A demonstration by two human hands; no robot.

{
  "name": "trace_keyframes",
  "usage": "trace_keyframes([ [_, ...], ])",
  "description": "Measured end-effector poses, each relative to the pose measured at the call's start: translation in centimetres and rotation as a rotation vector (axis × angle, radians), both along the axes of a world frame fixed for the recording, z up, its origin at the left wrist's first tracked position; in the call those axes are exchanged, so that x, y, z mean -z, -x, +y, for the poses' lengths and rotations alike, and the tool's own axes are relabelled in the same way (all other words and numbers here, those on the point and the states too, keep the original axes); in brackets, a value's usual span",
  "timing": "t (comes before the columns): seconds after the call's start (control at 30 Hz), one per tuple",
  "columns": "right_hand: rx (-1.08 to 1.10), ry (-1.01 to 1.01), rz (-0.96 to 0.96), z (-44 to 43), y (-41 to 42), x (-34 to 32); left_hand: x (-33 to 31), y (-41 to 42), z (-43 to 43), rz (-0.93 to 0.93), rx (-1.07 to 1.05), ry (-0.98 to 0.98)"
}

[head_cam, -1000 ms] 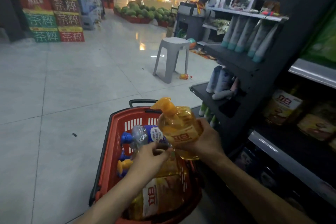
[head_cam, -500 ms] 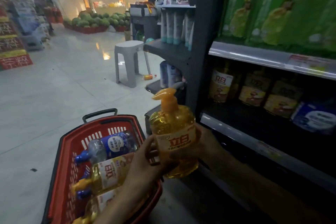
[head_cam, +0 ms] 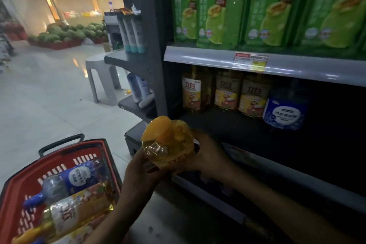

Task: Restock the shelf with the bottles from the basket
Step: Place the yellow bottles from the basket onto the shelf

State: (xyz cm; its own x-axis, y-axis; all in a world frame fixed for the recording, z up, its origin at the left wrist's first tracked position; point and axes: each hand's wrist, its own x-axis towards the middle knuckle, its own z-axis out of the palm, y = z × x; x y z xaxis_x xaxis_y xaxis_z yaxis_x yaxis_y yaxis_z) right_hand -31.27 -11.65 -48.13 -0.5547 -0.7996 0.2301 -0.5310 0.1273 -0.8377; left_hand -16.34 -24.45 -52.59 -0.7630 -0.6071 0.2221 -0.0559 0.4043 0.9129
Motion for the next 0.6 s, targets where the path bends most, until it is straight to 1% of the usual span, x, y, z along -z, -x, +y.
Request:
trace_keyframes([
  [0.07, 0.017, -0.044, 0.064, 0.2, 0.9, -0.7, -0.8, 1.2, -0.1, 0.044, -0.051, 0.059],
  [0.13, 0.044, -0.109, 0.063, 0.3, 2.1, -0.4, -1.7, 3.0, -0.3, 0.048, -0.074, 0.179],
  [0.23, 0.187, 0.044, -0.07, 0.6, 4.1, 0.8, -2.3, 6.2, -1.4, 0.004, -0.061, 0.291],
  [0.37, 0.338, 0.175, -0.139, 0.0, 6.9, 1.6, -3.1, 10.7, -2.2, 0.001, -0.022, 0.408],
  [0.5, 0.424, 0.352, -0.268, -0.5, 10.3, 2.3, -3.5, 15.2, -2.1, 0.05, 0.028, 0.48],
  [0.6, 0.512, 0.422, -0.306, -1.2, 12.9, 3.1, -3.6, 18.4, -2.2, 0.099, 0.046, 0.438],
])
